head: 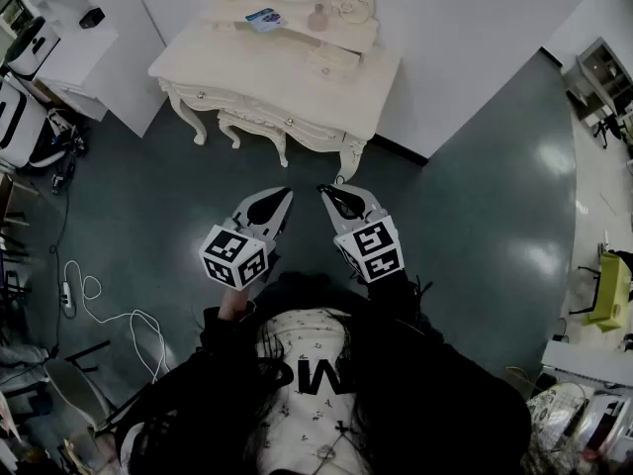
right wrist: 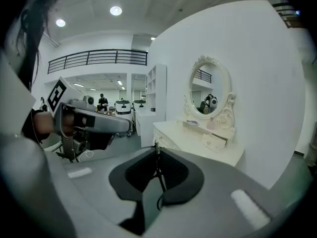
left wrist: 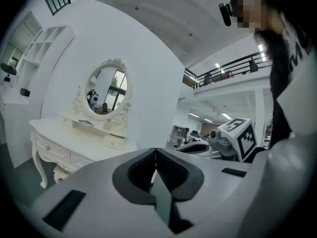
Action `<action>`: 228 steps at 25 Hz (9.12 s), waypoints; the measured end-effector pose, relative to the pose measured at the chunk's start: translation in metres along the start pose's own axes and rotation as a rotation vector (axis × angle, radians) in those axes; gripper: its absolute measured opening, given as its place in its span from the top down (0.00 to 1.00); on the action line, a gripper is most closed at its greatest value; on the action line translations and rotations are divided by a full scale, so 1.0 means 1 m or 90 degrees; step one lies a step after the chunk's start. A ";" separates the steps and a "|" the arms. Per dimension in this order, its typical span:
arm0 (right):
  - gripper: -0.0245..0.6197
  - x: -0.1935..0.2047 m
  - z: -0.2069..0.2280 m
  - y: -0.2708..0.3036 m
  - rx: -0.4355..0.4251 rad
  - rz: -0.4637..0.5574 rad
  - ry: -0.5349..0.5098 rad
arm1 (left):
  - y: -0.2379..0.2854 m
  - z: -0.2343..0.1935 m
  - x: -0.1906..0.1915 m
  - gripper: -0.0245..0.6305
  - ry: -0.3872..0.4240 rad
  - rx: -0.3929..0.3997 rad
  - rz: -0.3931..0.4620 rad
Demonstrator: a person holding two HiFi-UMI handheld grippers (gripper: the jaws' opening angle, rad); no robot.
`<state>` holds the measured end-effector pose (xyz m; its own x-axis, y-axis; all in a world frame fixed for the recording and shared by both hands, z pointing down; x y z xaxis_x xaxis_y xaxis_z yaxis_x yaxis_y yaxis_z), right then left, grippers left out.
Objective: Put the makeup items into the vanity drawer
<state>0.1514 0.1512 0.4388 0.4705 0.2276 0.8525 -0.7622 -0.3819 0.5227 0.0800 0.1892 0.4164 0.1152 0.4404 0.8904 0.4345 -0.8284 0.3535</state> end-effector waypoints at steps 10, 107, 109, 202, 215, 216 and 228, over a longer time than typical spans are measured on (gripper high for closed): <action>0.91 0.004 0.013 0.001 -0.018 0.009 0.010 | 0.013 0.003 0.000 0.96 0.001 -0.008 -0.008; 0.91 -0.046 0.406 0.386 0.083 -0.249 0.072 | 0.269 -0.337 -0.141 0.96 0.053 0.115 -0.167; 0.91 -0.036 0.407 0.393 0.071 -0.274 0.068 | 0.267 -0.338 -0.141 0.96 0.052 0.110 -0.166; 0.85 -0.124 0.095 0.287 0.310 -0.030 0.315 | 0.147 -0.326 -0.098 0.96 0.174 0.415 -0.226; 0.94 -0.076 0.001 0.233 0.242 -0.028 0.271 | 0.059 -0.255 -0.018 0.96 0.151 0.367 -0.248; 0.95 -0.073 -0.005 0.231 0.240 -0.030 0.265 | 0.053 -0.251 -0.013 0.96 0.151 0.363 -0.249; 0.95 -0.058 -0.025 0.197 0.252 -0.021 0.225 | 0.033 -0.225 0.000 0.96 0.170 0.340 -0.234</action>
<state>-0.0377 0.0851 0.4923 0.2610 0.5072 0.8214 -0.4906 -0.6631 0.5653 -0.1067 0.0845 0.4929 -0.3161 0.5028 0.8046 0.7909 -0.3287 0.5161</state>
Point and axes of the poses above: the fingertips, and each gripper's own axes: y forward along the fingers, z to its right, x out of its underside, the point moved 1 cm from there along -y, backward along the fingers, and after that the axes turned 10 degrees about -z, right-handed, at the moved point
